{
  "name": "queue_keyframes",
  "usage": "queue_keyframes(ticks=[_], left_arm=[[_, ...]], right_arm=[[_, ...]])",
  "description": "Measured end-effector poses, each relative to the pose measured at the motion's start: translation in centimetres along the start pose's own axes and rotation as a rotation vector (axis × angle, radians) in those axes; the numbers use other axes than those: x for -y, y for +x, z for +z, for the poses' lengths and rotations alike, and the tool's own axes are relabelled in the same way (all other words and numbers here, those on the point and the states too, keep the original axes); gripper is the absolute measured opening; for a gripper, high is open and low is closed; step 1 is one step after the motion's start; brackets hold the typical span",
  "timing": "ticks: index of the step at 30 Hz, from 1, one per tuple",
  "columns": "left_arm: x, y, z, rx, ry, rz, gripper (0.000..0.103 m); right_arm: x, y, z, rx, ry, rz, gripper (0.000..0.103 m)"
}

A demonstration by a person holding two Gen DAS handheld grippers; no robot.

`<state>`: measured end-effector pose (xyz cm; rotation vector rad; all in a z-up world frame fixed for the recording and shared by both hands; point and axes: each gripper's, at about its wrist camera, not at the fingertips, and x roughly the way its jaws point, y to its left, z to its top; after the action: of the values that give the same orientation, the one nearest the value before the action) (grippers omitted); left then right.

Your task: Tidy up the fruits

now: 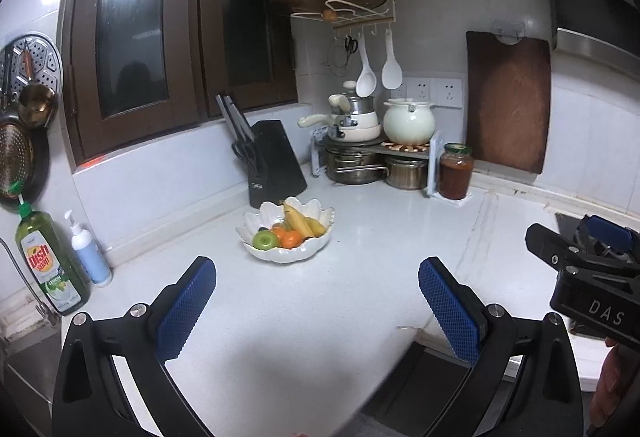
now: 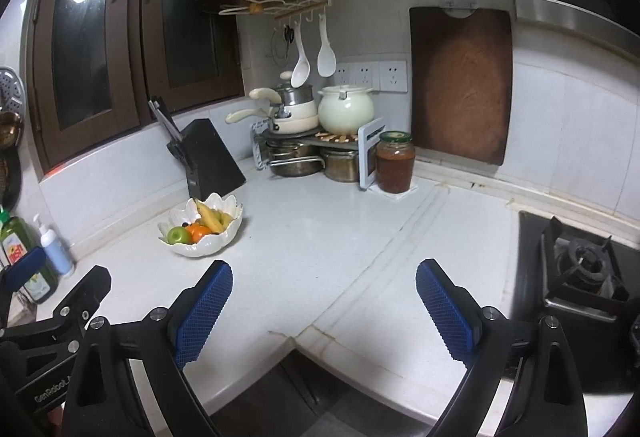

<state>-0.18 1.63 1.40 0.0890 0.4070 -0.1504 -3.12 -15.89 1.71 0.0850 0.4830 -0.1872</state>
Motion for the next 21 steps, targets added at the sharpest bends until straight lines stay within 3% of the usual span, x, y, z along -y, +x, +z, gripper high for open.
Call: queue_keyframes(ticks=[21], left_arm=[[5.2,-4.8,-1.4,0.043,0.001,0.013,0.103]], right_arm=[[5.3,-4.2,-1.1,0.027,-0.026,0.008,0.094]])
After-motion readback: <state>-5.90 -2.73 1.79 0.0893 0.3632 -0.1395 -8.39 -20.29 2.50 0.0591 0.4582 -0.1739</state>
